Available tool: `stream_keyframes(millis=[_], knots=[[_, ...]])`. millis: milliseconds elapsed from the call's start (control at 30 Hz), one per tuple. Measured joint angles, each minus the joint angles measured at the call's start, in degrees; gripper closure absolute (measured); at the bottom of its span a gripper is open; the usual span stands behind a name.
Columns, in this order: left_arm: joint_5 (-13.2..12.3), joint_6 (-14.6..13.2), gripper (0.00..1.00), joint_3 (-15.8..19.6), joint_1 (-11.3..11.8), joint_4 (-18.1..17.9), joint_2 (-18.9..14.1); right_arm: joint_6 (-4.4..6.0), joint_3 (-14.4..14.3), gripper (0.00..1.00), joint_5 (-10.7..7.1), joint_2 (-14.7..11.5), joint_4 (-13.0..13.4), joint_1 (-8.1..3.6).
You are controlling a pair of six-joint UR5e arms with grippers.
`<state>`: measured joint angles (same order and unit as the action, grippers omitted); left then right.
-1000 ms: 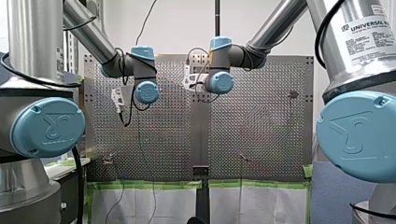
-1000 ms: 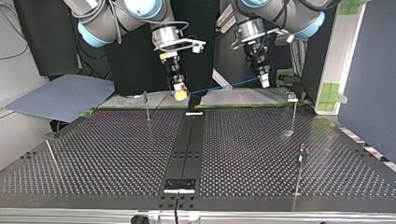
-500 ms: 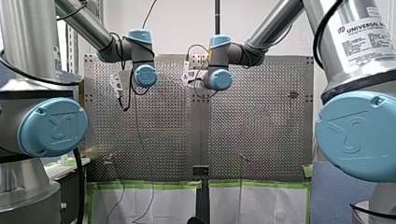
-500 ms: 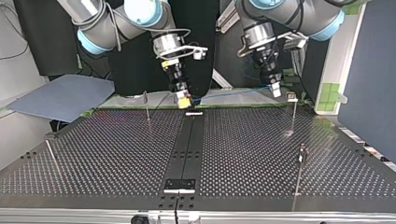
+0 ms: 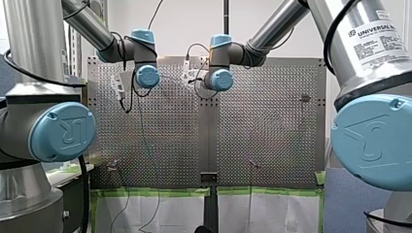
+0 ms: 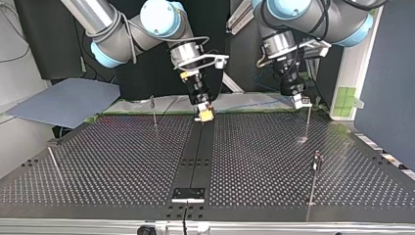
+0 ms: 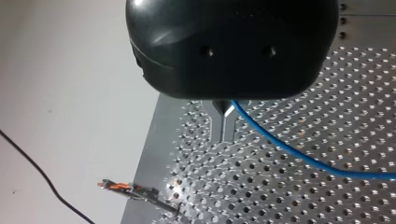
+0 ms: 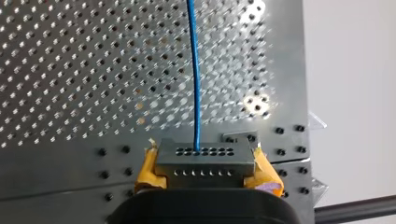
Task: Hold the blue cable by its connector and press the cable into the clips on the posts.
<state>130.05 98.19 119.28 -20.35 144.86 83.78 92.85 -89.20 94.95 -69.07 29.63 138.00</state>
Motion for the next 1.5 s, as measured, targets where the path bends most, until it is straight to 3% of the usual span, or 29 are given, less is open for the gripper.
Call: stream_keyframes(millis=[467, 767, 900, 1067, 1300, 1500], knots=[[-4.7, 3.2, 0.99, -4.5, 4.6, 2.8, 0.3, 0.72, 5.7, 1.00, -0.14, 0.3, -1.4, 0.81], [-9.2, 6.2, 0.99, -4.9, 9.1, 3.0, 0.3, 0.89, 9.4, 1.00, -0.49, 4.0, -3.4, 1.29], [-11.0, 6.8, 0.99, -5.4, 11.0, 3.0, 0.3, 0.87, 11.0, 1.00, -0.57, 5.8, -3.9, 1.99], [-12.8, 7.6, 0.99, -6.7, 13.4, 3.4, 0.3, 0.74, 13.2, 1.00, -0.52, 6.2, -5.4, 3.08], [-13.7, 7.8, 0.99, -8.6, 15.1, 4.8, 0.3, 0.62, 16.9, 1.00, -0.36, 6.3, -7.6, 4.31], [-15.1, 8.0, 0.99, -9.5, 16.1, 5.0, 0.3, 0.83, 19.2, 1.00, -0.17, 6.3, -8.4, 4.27]])
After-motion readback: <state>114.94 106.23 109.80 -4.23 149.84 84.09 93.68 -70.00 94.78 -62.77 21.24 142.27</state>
